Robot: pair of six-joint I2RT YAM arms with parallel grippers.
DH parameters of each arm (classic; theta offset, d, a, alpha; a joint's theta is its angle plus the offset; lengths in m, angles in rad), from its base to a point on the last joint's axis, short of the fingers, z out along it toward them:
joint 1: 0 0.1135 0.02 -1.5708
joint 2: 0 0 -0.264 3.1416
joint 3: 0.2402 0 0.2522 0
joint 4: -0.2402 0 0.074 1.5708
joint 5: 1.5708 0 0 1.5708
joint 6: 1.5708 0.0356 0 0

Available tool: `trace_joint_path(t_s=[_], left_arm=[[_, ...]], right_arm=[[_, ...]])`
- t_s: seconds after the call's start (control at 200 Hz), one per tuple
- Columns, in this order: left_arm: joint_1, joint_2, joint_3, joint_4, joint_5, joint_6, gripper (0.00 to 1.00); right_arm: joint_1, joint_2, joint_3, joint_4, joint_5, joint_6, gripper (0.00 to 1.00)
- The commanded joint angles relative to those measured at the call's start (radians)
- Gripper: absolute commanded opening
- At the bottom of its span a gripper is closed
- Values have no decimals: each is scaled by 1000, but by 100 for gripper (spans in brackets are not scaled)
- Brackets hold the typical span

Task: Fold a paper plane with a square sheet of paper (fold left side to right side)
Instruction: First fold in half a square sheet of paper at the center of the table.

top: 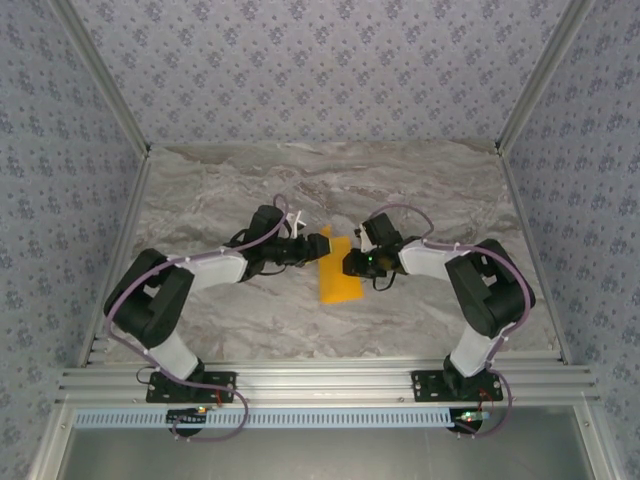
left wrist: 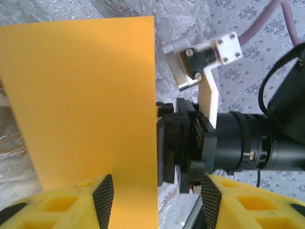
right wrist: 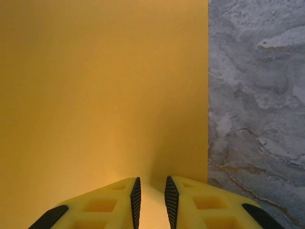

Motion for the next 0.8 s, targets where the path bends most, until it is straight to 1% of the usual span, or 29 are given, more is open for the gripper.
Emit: trace_joint_path(t_s=[0.0, 0.245, 0.365, 0.39, 0.5, 0.625, 0.795], left_arm=[[-8, 48, 34, 59, 0, -29, 54], [-9, 92, 47, 83, -26, -46, 47], [-8, 103, 48, 81, -38, -46, 42], [-8, 105, 48, 81, -39, -46, 41], [-8, 113, 47, 84, -47, -49, 32], [-8, 119, 47, 86, -52, -51, 25], [-8, 120, 46, 83, -56, -52, 22]], right_arm=[[7, 1, -67, -45, 8, 30, 28], [-59, -220, -134, 28, -56, 61, 32], [-86, -301, -189, 120, -140, 103, 45], [-88, -310, -201, 152, -163, 138, 47], [-81, -310, -233, 286, -231, 224, 54], [-66, -288, -232, 359, -260, 270, 55], [-47, -242, -212, 373, -265, 279, 53]])
